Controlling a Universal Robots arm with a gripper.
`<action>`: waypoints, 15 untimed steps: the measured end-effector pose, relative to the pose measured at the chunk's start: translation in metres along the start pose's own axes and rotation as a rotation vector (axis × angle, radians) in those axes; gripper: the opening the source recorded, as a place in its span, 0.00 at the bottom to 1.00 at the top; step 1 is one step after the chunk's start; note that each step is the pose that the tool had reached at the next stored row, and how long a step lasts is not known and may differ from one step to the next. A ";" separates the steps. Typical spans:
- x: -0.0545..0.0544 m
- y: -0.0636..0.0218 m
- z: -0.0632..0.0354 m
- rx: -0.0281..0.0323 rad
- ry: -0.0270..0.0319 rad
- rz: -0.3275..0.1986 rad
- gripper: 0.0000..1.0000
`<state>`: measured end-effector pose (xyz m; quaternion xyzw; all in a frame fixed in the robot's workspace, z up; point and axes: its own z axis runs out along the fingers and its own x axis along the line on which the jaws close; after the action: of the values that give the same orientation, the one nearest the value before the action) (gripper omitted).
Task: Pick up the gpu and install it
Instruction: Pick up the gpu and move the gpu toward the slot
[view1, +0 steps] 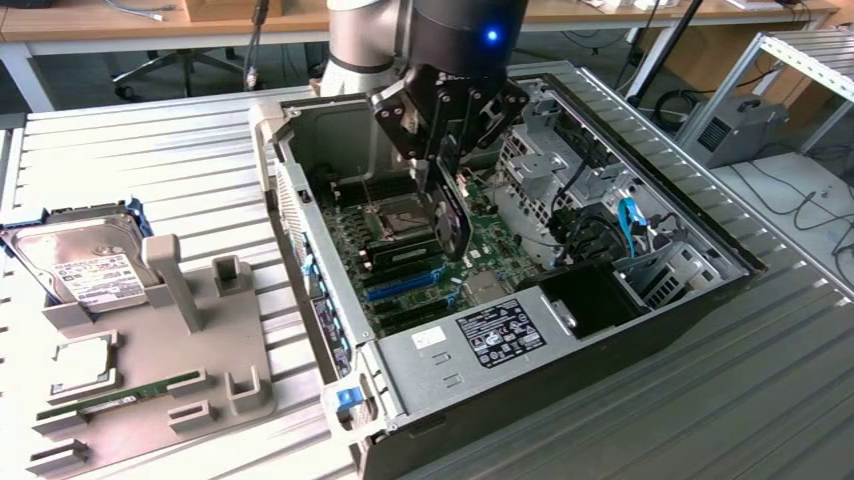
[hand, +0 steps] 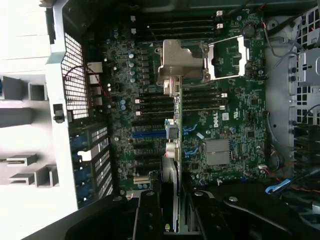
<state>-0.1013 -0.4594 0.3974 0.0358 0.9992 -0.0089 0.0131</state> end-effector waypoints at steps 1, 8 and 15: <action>-0.002 0.0003 0.0003 0.0003 0.0000 0.000 0.26; -0.012 0.0021 0.0026 0.0030 -0.0002 0.000 0.26; -0.023 0.0039 0.0048 0.0047 -0.0003 0.000 0.26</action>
<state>-0.0776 -0.4572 0.3932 0.0357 0.9992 -0.0113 0.0132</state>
